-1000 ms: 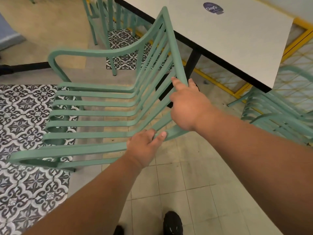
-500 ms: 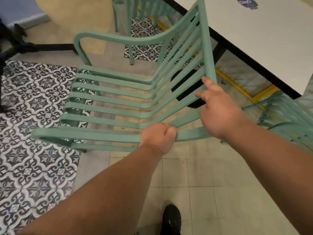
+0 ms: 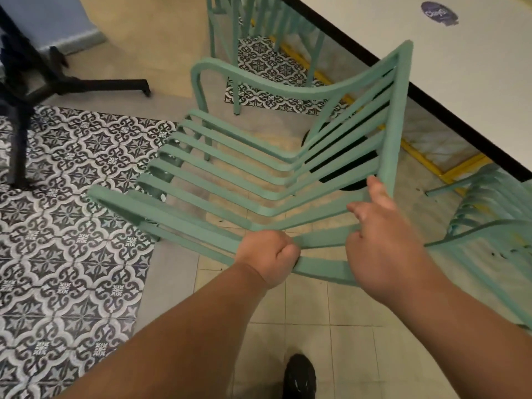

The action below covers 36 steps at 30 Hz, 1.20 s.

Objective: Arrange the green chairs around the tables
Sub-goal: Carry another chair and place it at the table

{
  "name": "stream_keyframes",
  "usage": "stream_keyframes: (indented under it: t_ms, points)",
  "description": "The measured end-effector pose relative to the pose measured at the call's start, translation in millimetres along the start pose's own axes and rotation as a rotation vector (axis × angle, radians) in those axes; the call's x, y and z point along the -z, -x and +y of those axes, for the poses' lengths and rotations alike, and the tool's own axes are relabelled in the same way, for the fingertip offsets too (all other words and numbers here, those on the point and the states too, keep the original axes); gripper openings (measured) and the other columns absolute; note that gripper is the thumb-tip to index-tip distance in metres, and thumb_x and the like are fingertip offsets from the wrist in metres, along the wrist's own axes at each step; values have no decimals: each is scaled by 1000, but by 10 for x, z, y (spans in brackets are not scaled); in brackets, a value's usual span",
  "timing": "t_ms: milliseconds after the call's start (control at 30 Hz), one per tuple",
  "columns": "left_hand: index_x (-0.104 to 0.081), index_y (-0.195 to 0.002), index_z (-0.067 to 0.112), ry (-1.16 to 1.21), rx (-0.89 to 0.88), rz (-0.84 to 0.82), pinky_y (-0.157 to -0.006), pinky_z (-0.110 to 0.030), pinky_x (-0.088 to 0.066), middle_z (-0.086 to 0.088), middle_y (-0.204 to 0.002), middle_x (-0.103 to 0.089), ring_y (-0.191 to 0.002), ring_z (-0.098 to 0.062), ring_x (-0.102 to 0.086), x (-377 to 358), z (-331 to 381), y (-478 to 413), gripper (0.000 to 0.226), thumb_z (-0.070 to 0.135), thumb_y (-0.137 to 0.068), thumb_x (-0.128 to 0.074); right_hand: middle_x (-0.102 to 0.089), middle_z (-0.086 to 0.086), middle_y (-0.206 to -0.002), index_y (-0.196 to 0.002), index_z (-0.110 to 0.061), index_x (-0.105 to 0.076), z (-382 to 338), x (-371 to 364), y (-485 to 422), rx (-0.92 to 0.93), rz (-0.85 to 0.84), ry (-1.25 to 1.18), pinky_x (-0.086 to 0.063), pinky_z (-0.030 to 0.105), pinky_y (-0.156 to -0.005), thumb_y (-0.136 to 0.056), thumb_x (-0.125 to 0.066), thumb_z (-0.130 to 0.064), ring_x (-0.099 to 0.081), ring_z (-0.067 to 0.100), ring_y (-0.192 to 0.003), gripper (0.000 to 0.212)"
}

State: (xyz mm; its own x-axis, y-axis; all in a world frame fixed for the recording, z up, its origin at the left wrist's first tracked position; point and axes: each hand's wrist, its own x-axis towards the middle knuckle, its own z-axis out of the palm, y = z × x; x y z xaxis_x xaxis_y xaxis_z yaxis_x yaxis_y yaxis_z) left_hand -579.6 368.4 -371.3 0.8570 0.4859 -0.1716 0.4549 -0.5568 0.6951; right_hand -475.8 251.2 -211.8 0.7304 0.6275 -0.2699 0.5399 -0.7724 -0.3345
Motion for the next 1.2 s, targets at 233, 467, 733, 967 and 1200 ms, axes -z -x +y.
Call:
stream_keyframes:
  t_ms: [233,467,733,967,1200]
  points:
    - [-65,-68,11,-42,-165,-44,-71,-33,-29,-6,-67,-62,-67,-22,-54,192,-219,4,53,46,-76,-27,15,-5,-171,-124,-9,-53,-153,-86,168,5,-96,9,-35,38,-110,-102,-43,-10,-30,34,-142,24]
    - [-70,-68,9,-7,-172,-59,-80,-36,-41,-8,-68,-67,-69,-25,-59,377,-420,-21,55,47,-75,-30,-12,-6,-164,-126,-21,-54,-284,-91,130,80,-140,131,-40,37,-96,-97,-47,-30,-40,28,-128,32]
    - [-71,-76,15,-8,115,-144,-89,-38,-36,-8,-82,-64,-88,-25,-50,554,-531,-36,46,43,-81,-35,-53,2,-140,-122,-34,-70,-178,320,-629,247,2,475,-36,49,-102,-85,-29,-76,-35,35,-126,69]
    - [-74,-98,39,727,322,-75,-75,-38,-54,13,-93,-72,-87,-10,-69,940,617,282,47,65,-62,-58,-48,-9,-68,-57,-29,-52,-103,237,-875,423,28,440,-17,56,-122,-80,-28,-53,-52,34,-109,40]
    - [-39,-126,27,-46,249,-78,-68,-33,-49,8,-103,-58,-84,-14,-58,799,1550,321,56,38,-76,-63,-36,-7,-58,-46,-34,-33,-75,219,-882,482,91,316,-30,50,-112,-81,-29,-44,-35,22,-82,37]
